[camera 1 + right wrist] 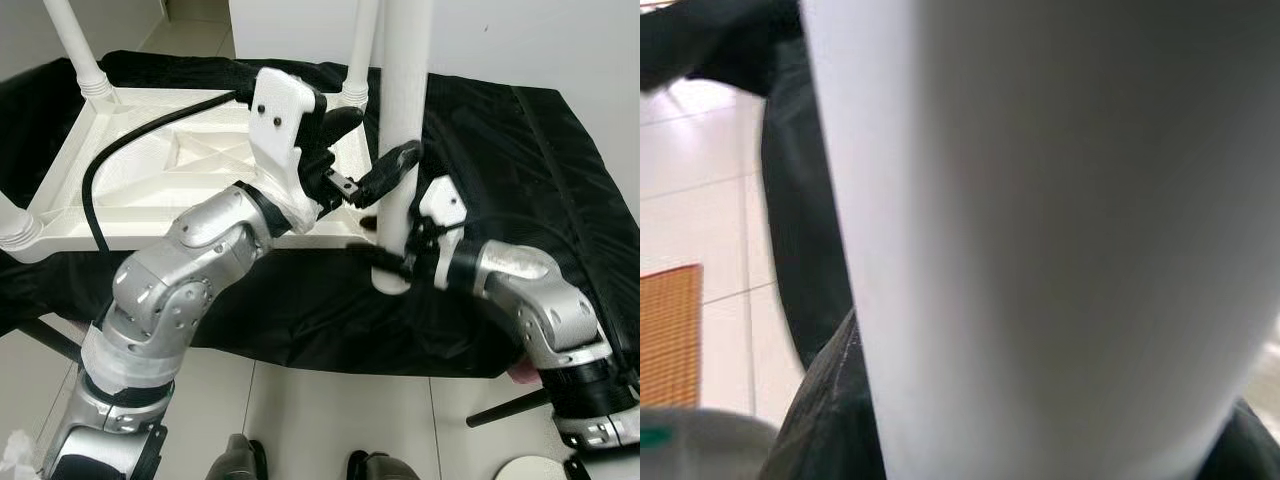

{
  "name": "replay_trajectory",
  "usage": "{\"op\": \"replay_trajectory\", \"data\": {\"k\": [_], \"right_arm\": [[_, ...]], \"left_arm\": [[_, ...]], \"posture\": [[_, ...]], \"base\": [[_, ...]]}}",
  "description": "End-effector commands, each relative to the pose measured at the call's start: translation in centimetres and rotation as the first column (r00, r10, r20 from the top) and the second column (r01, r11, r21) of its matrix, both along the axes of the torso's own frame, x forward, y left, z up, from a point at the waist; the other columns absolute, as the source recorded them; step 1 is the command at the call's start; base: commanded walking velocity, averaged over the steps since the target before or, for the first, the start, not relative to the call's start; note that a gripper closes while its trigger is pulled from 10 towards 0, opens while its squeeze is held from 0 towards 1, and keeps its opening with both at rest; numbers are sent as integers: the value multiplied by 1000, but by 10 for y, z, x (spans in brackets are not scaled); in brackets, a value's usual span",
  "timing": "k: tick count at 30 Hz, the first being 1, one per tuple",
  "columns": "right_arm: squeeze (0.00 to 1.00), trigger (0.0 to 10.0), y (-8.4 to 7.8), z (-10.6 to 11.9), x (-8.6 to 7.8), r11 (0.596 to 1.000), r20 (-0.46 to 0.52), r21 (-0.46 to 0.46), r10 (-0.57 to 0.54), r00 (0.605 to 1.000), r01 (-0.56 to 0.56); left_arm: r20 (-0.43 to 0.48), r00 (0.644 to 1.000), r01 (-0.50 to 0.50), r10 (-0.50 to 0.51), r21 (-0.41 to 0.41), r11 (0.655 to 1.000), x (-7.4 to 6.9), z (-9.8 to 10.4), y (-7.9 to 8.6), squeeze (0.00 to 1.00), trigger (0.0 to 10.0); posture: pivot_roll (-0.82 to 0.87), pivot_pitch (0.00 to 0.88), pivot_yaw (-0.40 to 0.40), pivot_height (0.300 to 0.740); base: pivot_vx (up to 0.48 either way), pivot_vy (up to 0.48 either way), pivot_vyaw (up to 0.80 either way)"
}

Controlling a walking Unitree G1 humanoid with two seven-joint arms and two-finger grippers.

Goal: Building children table

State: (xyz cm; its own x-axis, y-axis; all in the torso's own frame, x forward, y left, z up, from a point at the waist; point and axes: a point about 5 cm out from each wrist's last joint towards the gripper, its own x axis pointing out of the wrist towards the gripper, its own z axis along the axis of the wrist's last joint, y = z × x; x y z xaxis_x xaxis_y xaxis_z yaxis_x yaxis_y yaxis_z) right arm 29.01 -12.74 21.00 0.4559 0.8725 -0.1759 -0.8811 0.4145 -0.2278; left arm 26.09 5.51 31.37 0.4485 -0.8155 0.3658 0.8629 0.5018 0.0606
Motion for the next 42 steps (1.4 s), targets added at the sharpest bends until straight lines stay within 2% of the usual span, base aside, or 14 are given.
{"op": "replay_trajectory", "data": {"k": [1,9,10,23,29,30,32,33,37,38,39,42], "right_arm": [[0,10000,3,1,-6,999,1,-16,43,999,-42],[0,10000,4,-3,-10,997,-15,-36,62,998,-62],[0,10000,4,-5,-11,997,-23,-42,64,998,-65],[0,10000,3,-11,-18,996,-45,-59,61,997,-64],[0,10000,4,-11,-17,996,-47,-58,61,997,-64],[0,10000,4,-11,-17,996,-47,-57,59,997,-62],[0,10000,4,-10,-17,997,-47,-58,57,997,-60],[0,10000,5,-12,-16,997,-56,-54,53,997,-56],[0,10000,4,-13,-13,997,-55,-66,29,998,-33],[176,10000,5,-13,-12,999,-63,-43,18,998,-21],[1000,10000,5,-13,-10,1000,-78,-24,-4,997,2],[1000,10000,6,-8,-6,999,-76,26,-29,997,31]], "left_arm": [[67,955,285,-289,60,957,-16,3,-4,0,10000],[55,946,319,-321,36,947,-17,8,-4,0,10000],[36,942,333,-334,19,943,-16,7,-4,0,0],[1,922,387,-387,-3,922,-19,12,0,0,0],[-11,931,366,-366,4,931,-17,12,1,0,39],[-30,940,340,-339,10,940,-14,11,0,0,10000],[-45,946,322,-321,14,947,-12,11,0,0,10000],[-80,948,310,-308,15,951,-10,8,-1,0,10000],[-116,957,275,-267,59,960,-6,6,-2,0,10000],[-133,955,275,-266,56,960,-6,5,-2,0,10000],[-142,957,264,-254,63,962,-4,4,-2,0,10000],[-181,956,249,-230,91,964,-1,3,-3,0,10000]], "posture": [[-90,126,36,740],[-100,132,43,740],[-109,136,49,740],[-110,137,64,740],[-103,138,60,740],[-98,143,66,740],[-98,143,66,740],[-105,122,65,740],[-87,152,65,740],[-93,135,67,740],[-90,131,61,740],[-81,142,65,740]], "base": [[0,0,0],[0,0,0],[0,0,0],[0,0,0],[0,0,0],[0,0,0],[0,0,0],[0,0,0],[0,0,0],[0,0,0],[0,0,0],[0,0,0]]}}
